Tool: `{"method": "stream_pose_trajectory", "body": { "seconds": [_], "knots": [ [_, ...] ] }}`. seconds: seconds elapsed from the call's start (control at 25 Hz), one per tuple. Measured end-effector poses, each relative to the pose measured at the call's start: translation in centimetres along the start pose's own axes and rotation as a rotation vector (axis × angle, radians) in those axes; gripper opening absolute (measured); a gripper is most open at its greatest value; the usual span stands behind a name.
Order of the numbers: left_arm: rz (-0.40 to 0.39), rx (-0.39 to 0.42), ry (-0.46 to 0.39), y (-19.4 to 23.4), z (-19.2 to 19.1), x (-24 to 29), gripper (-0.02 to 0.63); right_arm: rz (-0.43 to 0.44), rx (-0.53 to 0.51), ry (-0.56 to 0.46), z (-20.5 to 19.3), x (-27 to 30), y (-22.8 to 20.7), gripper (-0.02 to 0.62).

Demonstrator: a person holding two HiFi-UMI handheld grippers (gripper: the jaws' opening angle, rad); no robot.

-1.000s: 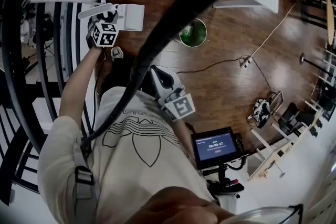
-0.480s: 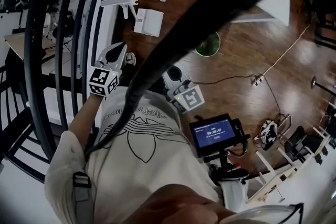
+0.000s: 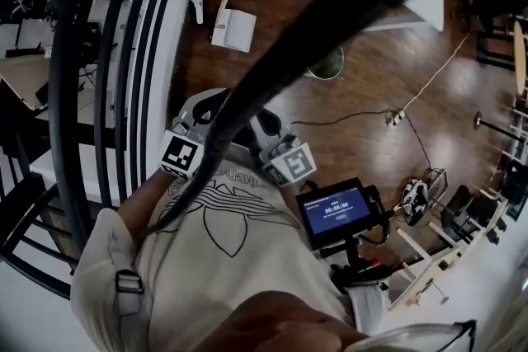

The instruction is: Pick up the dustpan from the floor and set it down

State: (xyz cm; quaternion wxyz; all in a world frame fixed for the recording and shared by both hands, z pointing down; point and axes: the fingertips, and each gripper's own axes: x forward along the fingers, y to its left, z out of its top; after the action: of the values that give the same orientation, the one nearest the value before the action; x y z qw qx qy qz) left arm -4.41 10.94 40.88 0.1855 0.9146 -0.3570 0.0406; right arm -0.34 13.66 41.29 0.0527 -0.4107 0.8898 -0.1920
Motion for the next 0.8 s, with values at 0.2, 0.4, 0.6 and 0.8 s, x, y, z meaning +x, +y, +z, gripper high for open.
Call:
{"method": "stream_pose_trajectory", "body": {
  "seconds": [0.2,0.4,0.6,0.8],
  "knots": [
    [-0.033,0.008,-0.028,-1.1,1.1,-0.3,0.020,-0.026,-0.076,0.068,0.0,-0.8,1.4,0.000],
    [-0.012,0.085,-0.058,0.3,2.5,-0.9,0.020,0.012,-0.141,0.039,1.4,1.6,1.4,0.000],
    [0.016,0.073,-0.088,0.6,3.1,-1.3,0.020,0.028,-0.159,0.025,1.2,2.2,1.3,0.000],
    [0.021,0.088,-0.059,0.1,2.3,-0.4,0.020,0.063,-0.161,-0.002,1.4,2.5,1.4,0.000]
  ]
}}
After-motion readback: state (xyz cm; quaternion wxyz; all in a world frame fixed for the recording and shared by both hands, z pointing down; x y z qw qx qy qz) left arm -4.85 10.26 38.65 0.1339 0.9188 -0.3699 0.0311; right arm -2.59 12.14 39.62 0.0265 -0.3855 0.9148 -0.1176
